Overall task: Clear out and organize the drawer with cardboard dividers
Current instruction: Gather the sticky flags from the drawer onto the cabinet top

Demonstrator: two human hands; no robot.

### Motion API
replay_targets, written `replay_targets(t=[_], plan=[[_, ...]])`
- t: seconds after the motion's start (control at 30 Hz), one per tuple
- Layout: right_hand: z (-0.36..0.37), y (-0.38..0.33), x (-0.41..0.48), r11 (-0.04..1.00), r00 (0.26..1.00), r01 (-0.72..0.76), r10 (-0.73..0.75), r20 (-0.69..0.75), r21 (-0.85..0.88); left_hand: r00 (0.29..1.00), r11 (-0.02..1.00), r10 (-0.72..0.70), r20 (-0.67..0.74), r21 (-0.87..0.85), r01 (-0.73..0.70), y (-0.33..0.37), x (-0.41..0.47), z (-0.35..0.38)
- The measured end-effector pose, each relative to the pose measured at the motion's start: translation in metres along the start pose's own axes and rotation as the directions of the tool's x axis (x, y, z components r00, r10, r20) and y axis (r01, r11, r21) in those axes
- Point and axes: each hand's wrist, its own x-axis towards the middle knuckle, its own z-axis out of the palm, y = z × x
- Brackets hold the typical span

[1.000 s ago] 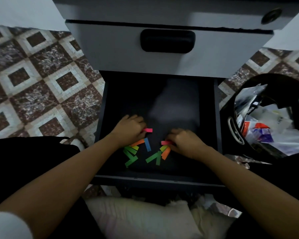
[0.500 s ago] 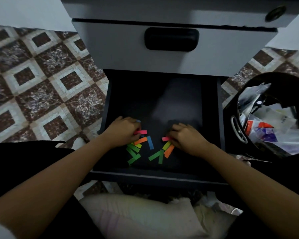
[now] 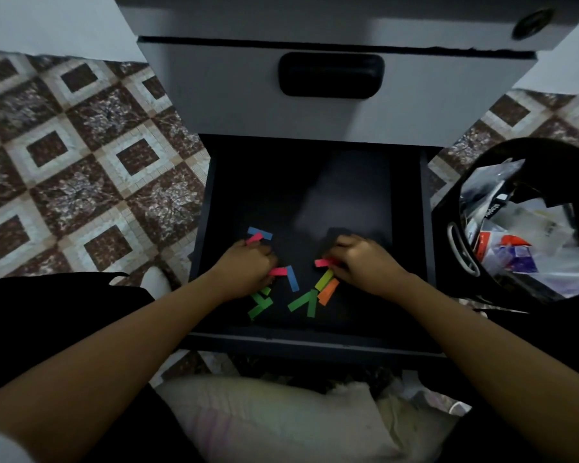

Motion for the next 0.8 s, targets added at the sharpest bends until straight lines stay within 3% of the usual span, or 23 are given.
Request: replay_targets(t=[0.3,0.6,0.8], plan=[[0.004,-0.004,-0.001,0.981,0.987,0.101,-0.079,0.137,-0.163,0.995,0.968,-0.097,-0.024,-0.233,0.089,-0.009,0.005,-0.009],[0.004,-0.009,-0.005,0.947,0.979,0.179,-0.146,0.141,-0.268,0.992,0.962,-0.123,0.009,-0.245,0.122,-0.014,0.006,-0.011],[0.007,-0.01,-0.004,0.964,0.985,0.126,-0.093,0.146,-0.234,0.997,0.978,-0.071,-0.019,-0.199,0.066,-0.007,0.005,-0.007]])
